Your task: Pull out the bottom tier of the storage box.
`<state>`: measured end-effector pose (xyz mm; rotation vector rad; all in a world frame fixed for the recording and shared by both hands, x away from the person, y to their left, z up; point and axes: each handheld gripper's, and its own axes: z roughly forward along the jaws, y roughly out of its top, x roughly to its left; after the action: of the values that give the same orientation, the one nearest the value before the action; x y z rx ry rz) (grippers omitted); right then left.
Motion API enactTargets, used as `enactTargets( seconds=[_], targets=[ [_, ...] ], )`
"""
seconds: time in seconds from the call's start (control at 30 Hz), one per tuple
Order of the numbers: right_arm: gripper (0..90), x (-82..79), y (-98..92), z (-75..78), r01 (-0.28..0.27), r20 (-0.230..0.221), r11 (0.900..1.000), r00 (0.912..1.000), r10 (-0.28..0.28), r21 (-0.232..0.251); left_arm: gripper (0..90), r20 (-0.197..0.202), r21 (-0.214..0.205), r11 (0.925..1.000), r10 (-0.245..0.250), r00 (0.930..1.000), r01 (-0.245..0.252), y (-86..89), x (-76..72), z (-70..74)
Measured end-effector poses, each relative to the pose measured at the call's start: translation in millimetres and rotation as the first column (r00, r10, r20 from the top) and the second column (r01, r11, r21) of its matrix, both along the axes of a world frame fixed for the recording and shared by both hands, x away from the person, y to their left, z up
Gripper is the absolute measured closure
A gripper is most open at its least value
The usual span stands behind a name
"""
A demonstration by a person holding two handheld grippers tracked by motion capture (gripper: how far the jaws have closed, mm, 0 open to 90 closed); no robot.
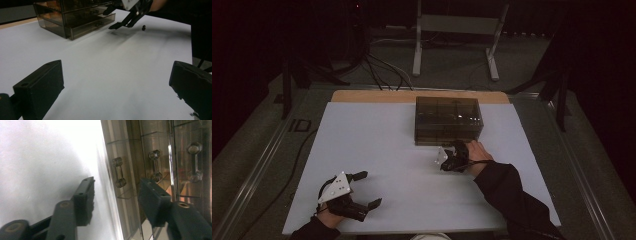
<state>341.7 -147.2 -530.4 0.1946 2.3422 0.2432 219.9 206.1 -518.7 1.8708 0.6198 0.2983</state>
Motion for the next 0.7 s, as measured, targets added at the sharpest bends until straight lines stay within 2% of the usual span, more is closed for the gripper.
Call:
enactTargets(
  seconds=[0.17, 0.27, 0.33, 0.37, 0.47, 0.5, 0.53, 0.57, 0.6, 0.67, 0.7],
  targets=[
    [34.9, 2.7, -11.2, 8.2, -0.005, -0.073, 0.9985, 0.9973, 0.009, 0.055, 0.8, -0.001, -0.002, 1.0, 0.003, 1.0, -0.003, 0.5, 0.1, -0.1],
    [28.6, 4.6, -17.7, 11.7, 0.004, -0.121, 0.9965, 0.9926, 0.006, 0.084, 0.7, 0.002, -0.002, 1.0, 0.0, 1.0, 0.0, 0.3, 0.0, 0.5],
    [26.4, 5.6, -20.4, 12.7, 0.009, -0.133, 0.9958, 0.991, 0.003, 0.091, 0.7, 0.001, 0.0, 1.0, 0.0, 1.0, 0.0, 0.3, 0.0, 0.3],
    [21.9, 7.0, -25.2, 15.3, 0.018, -0.16, 0.9937, 0.9871, 0.0, 0.111, 0.8, 0.0, -0.001, 1.0, 0.001, 1.0, -0.001, 0.3, 0.1, 0.1],
    [18.8, 7.8, -28.8, 17.7, 0.02, -0.18, 0.9912, 0.9836, 0.004, 0.131, 0.7, 0.002, -0.002, 1.0, 0.001, 1.0, -0.001, 0.4, 0.0, 0.5],
    [14.8, 8.5, -31.2, 19.6, 0.024, -0.198, 0.989, 0.9801, 0.005, 0.146, 0.7, 0.001, -0.002, 1.0, 0.002, 1.0, -0.002, 0.4, 0.1, 0.4],
    [10.4, 10.0, -34.9, 22.5, 0.026, -0.239, 0.9869, 0.971, 0.012, 0.159, 0.7, -0.001, -0.001, 1.0, 0.004, 1.0, -0.004, 0.3, 0.1, 0.0],
    [10.4, 10.0, -34.9, 22.5, 0.026, -0.239, 0.9869, 0.971, 0.012, 0.159, 0.8, -0.001, -0.001, 1.0, 0.004, 1.0, -0.004, 0.3, 0.1, 0.0],
    [6.8, 11.4, -38.3, 25.8, 0.036, -0.268, 0.9835, 0.9635, 0.013, 0.177, 0.7, 0.0, -0.001, 1.0, 0.001, 1.0, -0.001, 0.3, 0.2, 0.3],
    [4.2, 12.9, -41.3, 29.0, 0.04, -0.29, 0.9812, 0.9569, 0.016, 0.189, 0.8, 0.002, -0.001, 1.0, 0.001, 1.0, -0.001, 0.3, 0.1, 0.4],
    [4.2, 12.9, -41.3, 29.0, 0.04, -0.29, 0.9812, 0.9569, 0.016, 0.189, 0.8, 0.002, -0.001, 1.0, 0.001, 1.0, -0.001, 0.3, 0.1, 0.4]
  ],
)
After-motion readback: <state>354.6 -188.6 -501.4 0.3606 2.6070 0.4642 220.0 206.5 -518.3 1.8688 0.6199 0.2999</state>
